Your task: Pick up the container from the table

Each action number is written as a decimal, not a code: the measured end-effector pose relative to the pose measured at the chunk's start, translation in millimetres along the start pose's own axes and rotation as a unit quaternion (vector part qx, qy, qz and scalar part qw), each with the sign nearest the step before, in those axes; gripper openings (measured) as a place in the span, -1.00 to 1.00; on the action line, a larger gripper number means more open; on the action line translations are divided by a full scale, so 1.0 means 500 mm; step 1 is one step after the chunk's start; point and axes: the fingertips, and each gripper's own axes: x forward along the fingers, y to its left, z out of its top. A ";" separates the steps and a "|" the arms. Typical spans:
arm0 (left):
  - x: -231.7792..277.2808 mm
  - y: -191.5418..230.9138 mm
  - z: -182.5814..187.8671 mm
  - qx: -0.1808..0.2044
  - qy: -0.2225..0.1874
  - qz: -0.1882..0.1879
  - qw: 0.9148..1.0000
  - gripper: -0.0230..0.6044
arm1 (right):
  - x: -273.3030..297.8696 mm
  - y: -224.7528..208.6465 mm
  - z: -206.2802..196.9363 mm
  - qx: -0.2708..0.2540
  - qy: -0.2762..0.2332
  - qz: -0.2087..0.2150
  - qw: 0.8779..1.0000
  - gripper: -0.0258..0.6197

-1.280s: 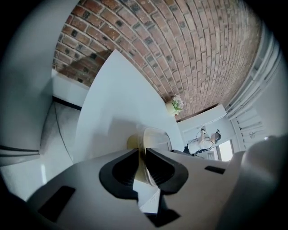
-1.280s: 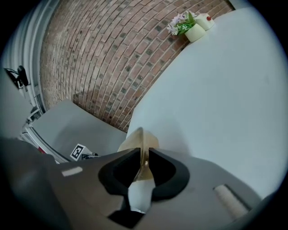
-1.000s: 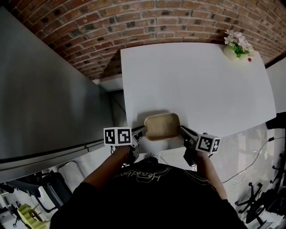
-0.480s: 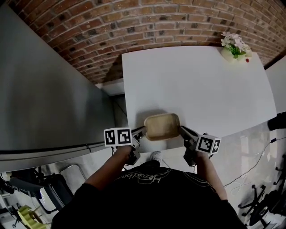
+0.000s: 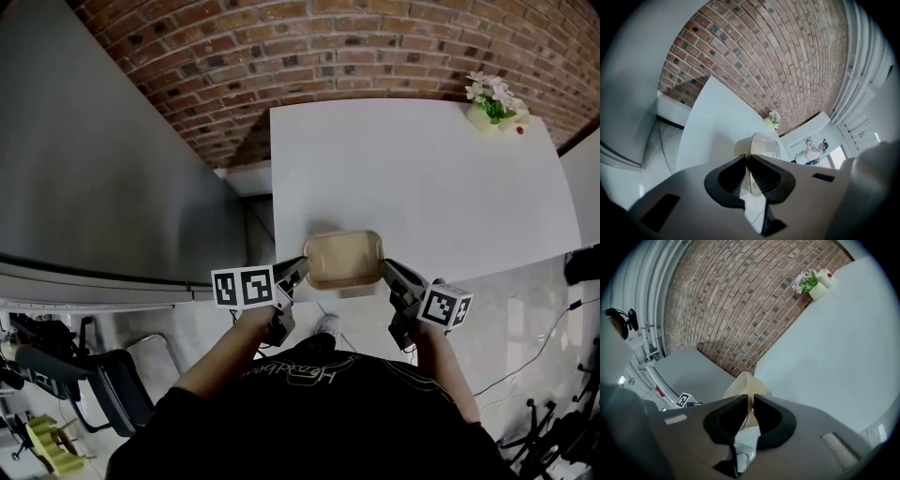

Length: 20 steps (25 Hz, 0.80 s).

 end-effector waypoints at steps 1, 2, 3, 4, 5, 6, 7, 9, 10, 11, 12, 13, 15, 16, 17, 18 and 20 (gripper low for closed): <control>-0.010 -0.010 -0.002 0.001 -0.006 -0.003 1.000 -0.79 | -0.009 0.007 0.001 -0.003 -0.002 0.003 1.000 -0.77; -0.020 -0.021 -0.005 0.003 -0.012 -0.006 1.000 -0.79 | -0.018 0.016 0.001 -0.007 -0.005 0.006 1.000 -0.77; -0.030 -0.031 -0.008 0.005 -0.018 -0.008 1.000 -0.79 | -0.028 0.026 0.002 -0.013 -0.008 0.009 1.000 -0.77; -0.040 -0.043 -0.012 0.008 -0.024 -0.011 1.000 -0.79 | -0.038 0.036 0.003 -0.020 -0.011 0.009 1.000 -0.77; -0.051 -0.055 -0.016 0.012 -0.030 -0.012 0.999 -0.79 | -0.049 0.047 0.003 -0.029 -0.013 0.009 0.999 -0.77; -0.062 -0.067 -0.020 0.019 -0.036 -0.012 0.999 -0.79 | -0.061 0.059 0.004 -0.035 -0.015 0.011 0.999 -0.77; -0.072 -0.080 -0.025 0.025 -0.042 -0.013 0.999 -0.79 | -0.072 0.074 0.004 -0.039 -0.019 0.016 0.999 -0.77; -0.091 -0.107 -0.035 0.036 -0.054 -0.016 0.998 -0.79 | -0.097 0.101 0.004 -0.045 -0.029 0.029 0.998 -0.77; -0.101 -0.120 -0.040 0.041 -0.060 -0.019 0.997 -0.79 | -0.109 0.113 0.004 -0.049 -0.035 0.034 0.998 -0.77; -0.112 -0.132 -0.045 0.047 -0.066 -0.021 0.997 -0.79 | -0.122 0.126 0.004 -0.055 -0.040 0.038 0.997 -0.77; -0.123 -0.145 -0.050 0.052 -0.072 -0.024 0.996 -0.79 | -0.134 0.139 0.004 -0.061 -0.044 0.043 0.996 -0.77; -0.134 -0.157 -0.056 0.057 -0.079 -0.027 0.995 -0.79 | -0.146 0.152 0.002 -0.066 -0.049 0.048 0.995 -0.77; -0.156 -0.182 -0.068 0.066 -0.091 -0.032 0.993 -0.79 | -0.171 0.177 -0.002 -0.074 -0.058 0.059 0.994 -0.77; -0.167 -0.194 -0.075 0.070 -0.096 -0.035 0.992 -0.79 | -0.184 0.192 -0.004 -0.077 -0.063 0.064 0.993 -0.77; -0.179 -0.207 -0.082 0.075 -0.102 -0.038 0.991 -0.79 | -0.197 0.205 -0.007 -0.081 -0.067 0.069 0.992 -0.77; -0.191 -0.219 -0.088 0.080 -0.107 -0.039 0.990 -0.79 | -0.211 0.217 -0.010 -0.085 -0.071 0.071 0.991 -0.77; -0.215 -0.240 -0.102 0.095 -0.119 -0.036 0.988 -0.79 | -0.238 0.237 -0.017 -0.093 -0.079 0.073 0.990 -0.77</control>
